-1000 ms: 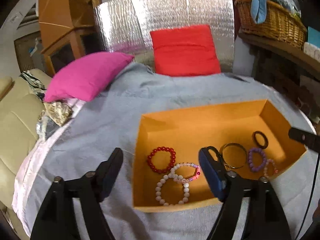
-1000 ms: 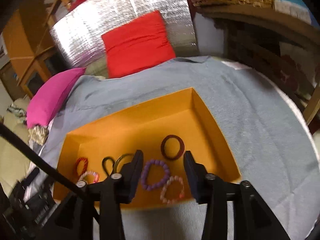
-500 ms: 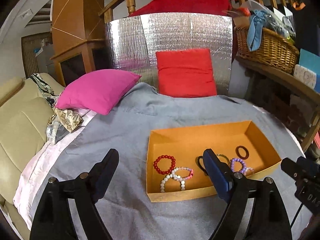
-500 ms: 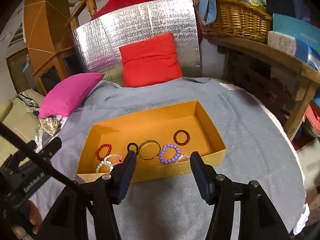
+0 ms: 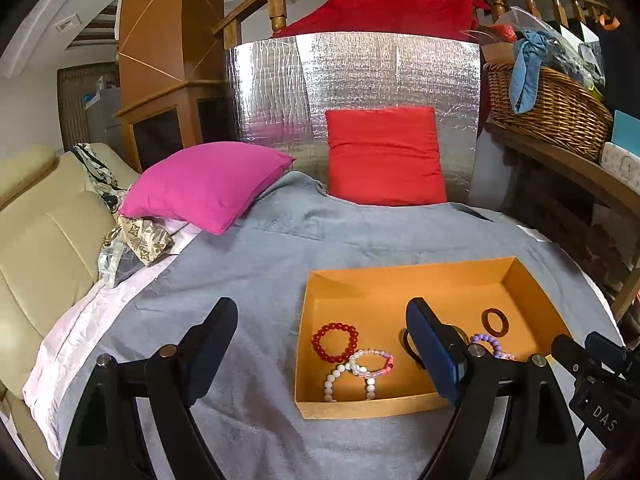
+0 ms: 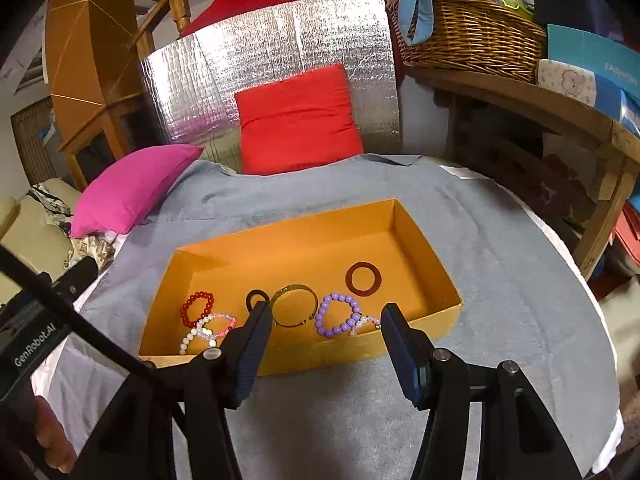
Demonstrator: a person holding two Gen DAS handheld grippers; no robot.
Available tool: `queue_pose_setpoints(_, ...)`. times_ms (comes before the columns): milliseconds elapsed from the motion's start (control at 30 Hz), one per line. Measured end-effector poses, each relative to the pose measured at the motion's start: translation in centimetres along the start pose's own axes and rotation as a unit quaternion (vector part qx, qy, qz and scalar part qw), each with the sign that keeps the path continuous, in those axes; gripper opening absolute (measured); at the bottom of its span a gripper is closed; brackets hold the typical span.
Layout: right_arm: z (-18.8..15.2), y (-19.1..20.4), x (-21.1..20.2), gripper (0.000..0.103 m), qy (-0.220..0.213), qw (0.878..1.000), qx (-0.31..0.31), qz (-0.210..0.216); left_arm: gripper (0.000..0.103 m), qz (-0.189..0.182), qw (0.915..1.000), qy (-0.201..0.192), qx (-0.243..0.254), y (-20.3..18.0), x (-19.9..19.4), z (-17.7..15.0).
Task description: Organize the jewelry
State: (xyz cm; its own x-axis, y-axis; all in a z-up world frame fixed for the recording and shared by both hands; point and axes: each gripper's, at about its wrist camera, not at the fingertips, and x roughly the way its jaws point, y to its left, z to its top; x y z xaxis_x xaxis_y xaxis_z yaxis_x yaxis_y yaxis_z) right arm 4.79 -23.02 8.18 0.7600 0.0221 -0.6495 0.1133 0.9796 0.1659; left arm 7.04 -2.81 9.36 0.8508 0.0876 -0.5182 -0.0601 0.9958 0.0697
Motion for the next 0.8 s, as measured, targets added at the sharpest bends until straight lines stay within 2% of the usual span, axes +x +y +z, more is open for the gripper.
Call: queue_pose_setpoints(800,0.16,0.72,-0.12,0.061,-0.016,1.000,0.001,0.001,0.087,0.012,0.9988,-0.016,0.044,-0.90,-0.75,-0.58)
